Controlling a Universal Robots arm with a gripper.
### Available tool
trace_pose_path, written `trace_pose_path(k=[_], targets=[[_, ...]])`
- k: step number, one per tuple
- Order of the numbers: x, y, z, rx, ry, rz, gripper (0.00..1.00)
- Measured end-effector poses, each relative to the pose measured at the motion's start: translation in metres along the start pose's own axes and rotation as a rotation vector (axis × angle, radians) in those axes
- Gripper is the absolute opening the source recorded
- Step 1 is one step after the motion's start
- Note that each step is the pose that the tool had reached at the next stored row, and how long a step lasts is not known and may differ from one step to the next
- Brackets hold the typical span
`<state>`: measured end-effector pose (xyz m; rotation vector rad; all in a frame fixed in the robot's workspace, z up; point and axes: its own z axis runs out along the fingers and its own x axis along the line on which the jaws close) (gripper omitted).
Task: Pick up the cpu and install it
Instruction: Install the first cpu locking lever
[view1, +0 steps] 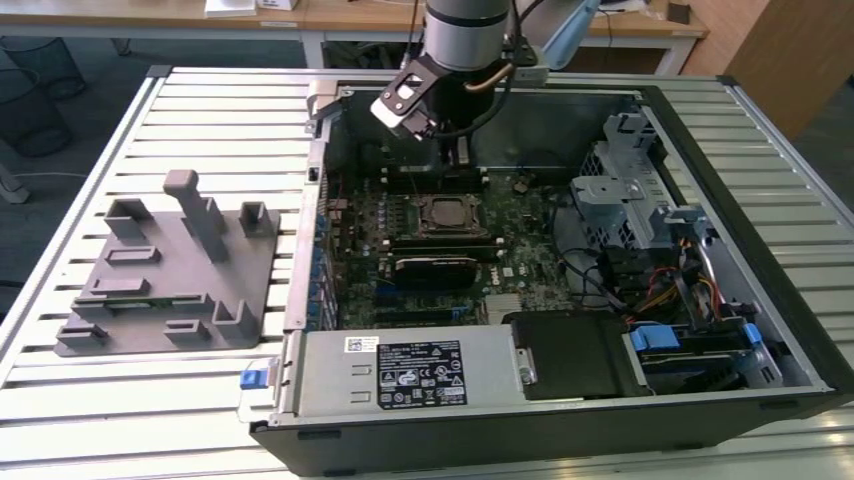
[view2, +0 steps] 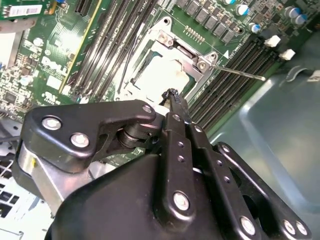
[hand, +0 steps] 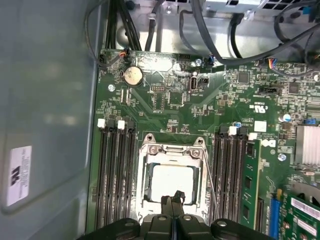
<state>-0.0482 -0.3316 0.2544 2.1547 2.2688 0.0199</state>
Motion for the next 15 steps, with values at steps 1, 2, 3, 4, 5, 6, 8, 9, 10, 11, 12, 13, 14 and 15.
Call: trace_pose_path(k=[1, 2, 3, 4, 5, 6, 8, 9, 10, 11, 12, 13, 14, 15], targets=[[0.0, 0.0, -0.0019, 0.0, 0.0, 0.0, 0.11], [0.0, 0.0001, -0.0034, 0.0, 0.0001, 0.0, 0.11], [0.0, 0.0001, -0.0043, -0.0001, 0.0001, 0.0, 0.11], [0.0001, -0.0004, -0.0045, -0.0002, 0.0001, -0.005, 0.11], [0.0001, -0.0007, -0.0045, -0.0001, 0.0, -0.016, 0.11], [0.0001, -0.0007, -0.0045, -0.0001, -0.0001, -0.031, 0.11], [0.0001, -0.0008, -0.0045, 0.0, 0.0003, -0.067, 0.11], [0.0, -0.0008, -0.0044, -0.0001, 0.0007, -0.085, 0.11], [0.0, -0.0009, -0.0042, -0.0001, 0.001, -0.103, 0.11], [0.0, -0.0009, -0.0039, -0.0001, 0.0014, -0.121, 0.11], [0.0001, -0.0009, -0.0036, -0.0002, 0.0018, -0.14, 0.11], [0.0001, -0.0009, -0.0036, 0.0, 0.0019, -0.158, 0.11], [0.0001, -0.0009, -0.0035, 0.0, 0.0019, -0.176, 0.11], [0.0001, -0.0009, -0.0034, 0.0, 0.002, -0.194, 0.11]])
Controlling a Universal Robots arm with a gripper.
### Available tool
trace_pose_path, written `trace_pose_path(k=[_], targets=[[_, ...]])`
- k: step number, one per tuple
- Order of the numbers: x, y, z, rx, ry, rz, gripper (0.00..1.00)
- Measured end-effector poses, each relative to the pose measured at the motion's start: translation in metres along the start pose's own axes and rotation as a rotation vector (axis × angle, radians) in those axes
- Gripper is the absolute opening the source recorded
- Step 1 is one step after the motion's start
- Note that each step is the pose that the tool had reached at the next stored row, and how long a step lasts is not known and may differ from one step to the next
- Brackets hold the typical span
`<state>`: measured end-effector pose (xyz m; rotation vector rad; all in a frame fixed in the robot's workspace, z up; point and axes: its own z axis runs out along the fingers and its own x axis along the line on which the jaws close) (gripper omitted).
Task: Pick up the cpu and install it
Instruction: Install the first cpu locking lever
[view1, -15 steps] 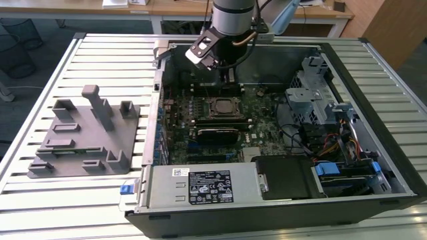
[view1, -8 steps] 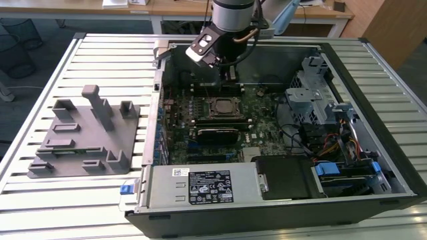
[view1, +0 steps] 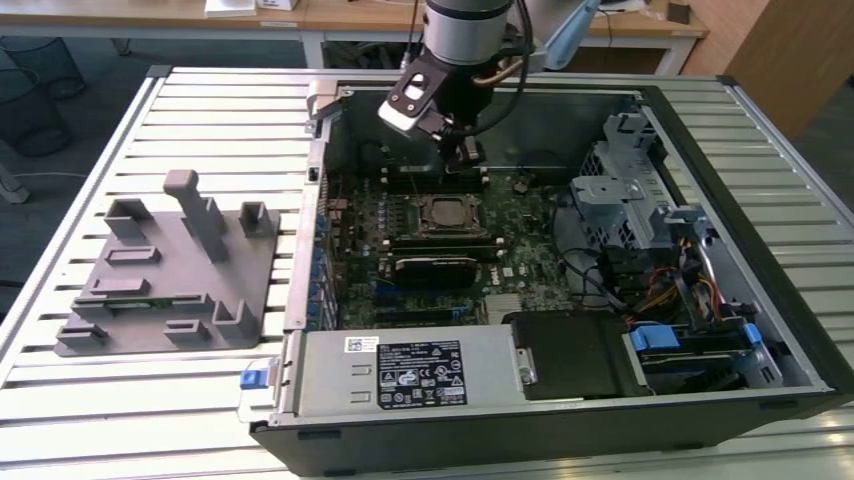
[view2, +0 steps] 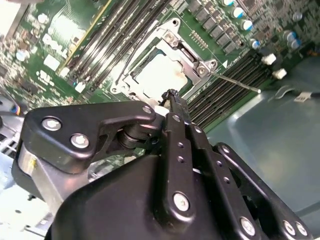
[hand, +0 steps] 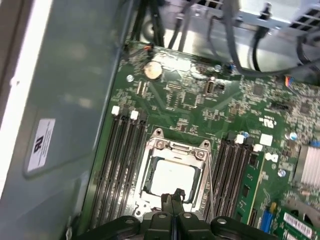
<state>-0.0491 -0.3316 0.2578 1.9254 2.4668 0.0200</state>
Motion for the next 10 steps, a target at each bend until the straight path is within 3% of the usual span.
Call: trace_pose_path(k=[10], targets=[[0.0, 0.0, 0.0007, -0.0002, 0.0021, -0.179, 0.11]])
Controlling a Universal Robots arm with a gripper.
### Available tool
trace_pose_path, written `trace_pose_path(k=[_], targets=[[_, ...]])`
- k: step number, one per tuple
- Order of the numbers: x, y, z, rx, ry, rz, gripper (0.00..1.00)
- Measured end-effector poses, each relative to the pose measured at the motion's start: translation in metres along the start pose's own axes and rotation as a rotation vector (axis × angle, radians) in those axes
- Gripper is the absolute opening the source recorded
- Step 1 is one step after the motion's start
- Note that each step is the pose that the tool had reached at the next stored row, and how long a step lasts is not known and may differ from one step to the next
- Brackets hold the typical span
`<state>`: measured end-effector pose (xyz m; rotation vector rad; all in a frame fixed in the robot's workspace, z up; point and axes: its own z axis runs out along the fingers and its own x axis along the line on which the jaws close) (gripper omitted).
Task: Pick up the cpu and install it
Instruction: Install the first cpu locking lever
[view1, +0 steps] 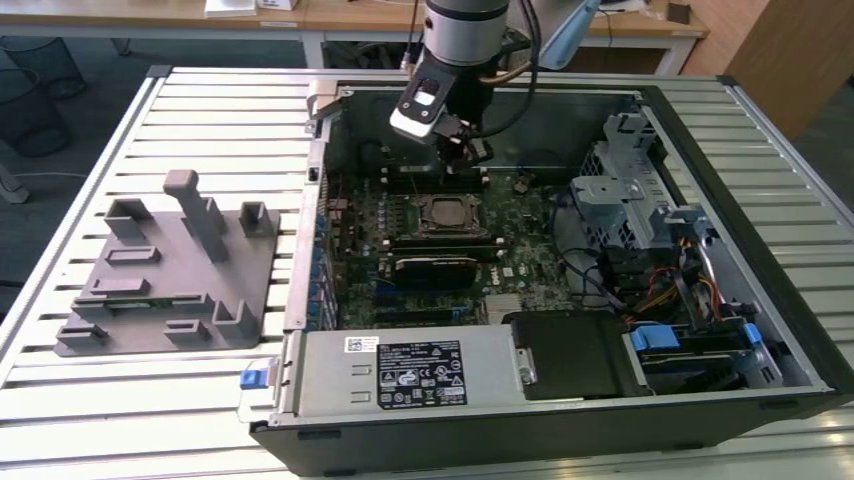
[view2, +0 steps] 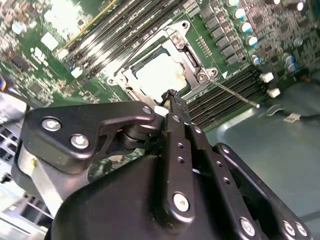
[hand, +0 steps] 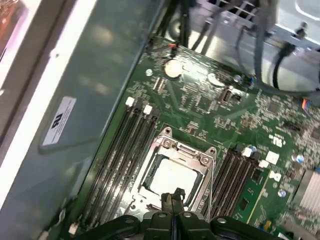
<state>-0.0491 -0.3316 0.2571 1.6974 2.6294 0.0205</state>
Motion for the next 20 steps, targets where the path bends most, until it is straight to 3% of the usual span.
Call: trace_pose_path(k=[20], targets=[[0.0, 0.0, 0.0007, -0.001, 0.0061, -0.351, 0.11]])
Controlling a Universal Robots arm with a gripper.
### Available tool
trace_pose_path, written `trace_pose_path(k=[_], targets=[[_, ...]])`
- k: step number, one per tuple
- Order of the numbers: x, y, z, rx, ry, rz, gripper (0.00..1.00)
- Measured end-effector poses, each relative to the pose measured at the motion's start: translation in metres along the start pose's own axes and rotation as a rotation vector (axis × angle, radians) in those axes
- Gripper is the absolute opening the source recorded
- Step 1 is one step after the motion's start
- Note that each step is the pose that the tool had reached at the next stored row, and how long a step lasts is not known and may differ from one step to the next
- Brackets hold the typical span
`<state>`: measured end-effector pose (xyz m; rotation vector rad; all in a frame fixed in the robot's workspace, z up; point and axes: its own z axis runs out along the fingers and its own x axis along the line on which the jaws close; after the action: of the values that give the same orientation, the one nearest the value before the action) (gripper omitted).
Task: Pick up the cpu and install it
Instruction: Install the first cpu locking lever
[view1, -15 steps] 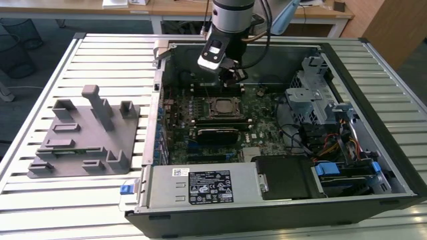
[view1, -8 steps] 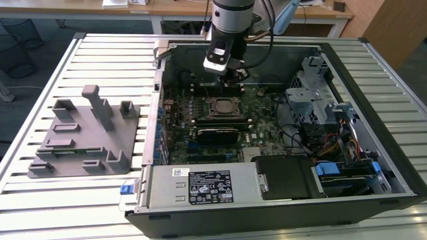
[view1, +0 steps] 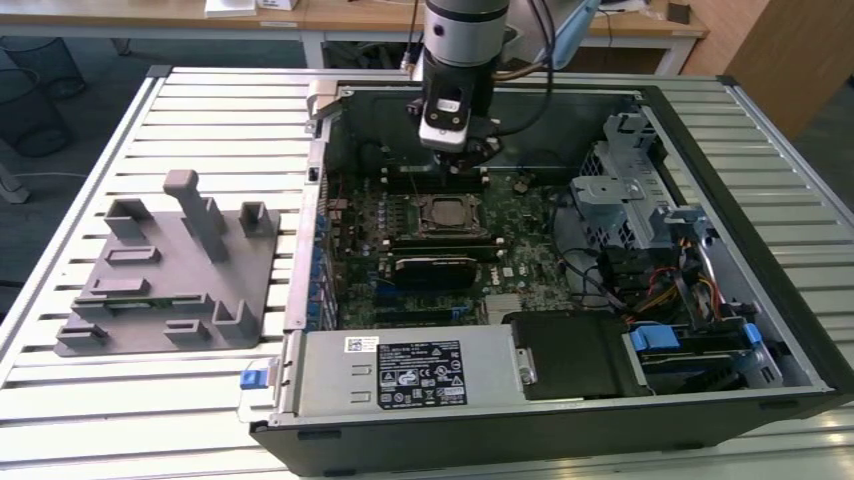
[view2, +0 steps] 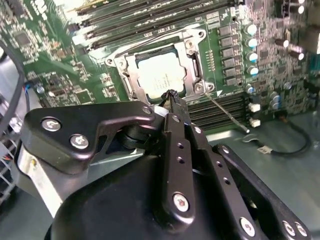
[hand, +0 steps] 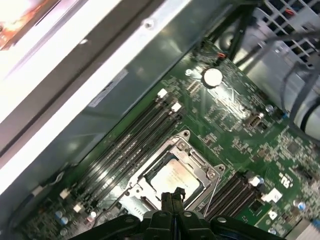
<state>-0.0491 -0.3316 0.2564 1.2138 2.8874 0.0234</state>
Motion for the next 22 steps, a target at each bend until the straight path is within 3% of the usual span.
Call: trace_pose_path(k=[22], targets=[[0.0, 0.0, 0.0007, -0.0011, 0.0069, -0.396, 0.11]])
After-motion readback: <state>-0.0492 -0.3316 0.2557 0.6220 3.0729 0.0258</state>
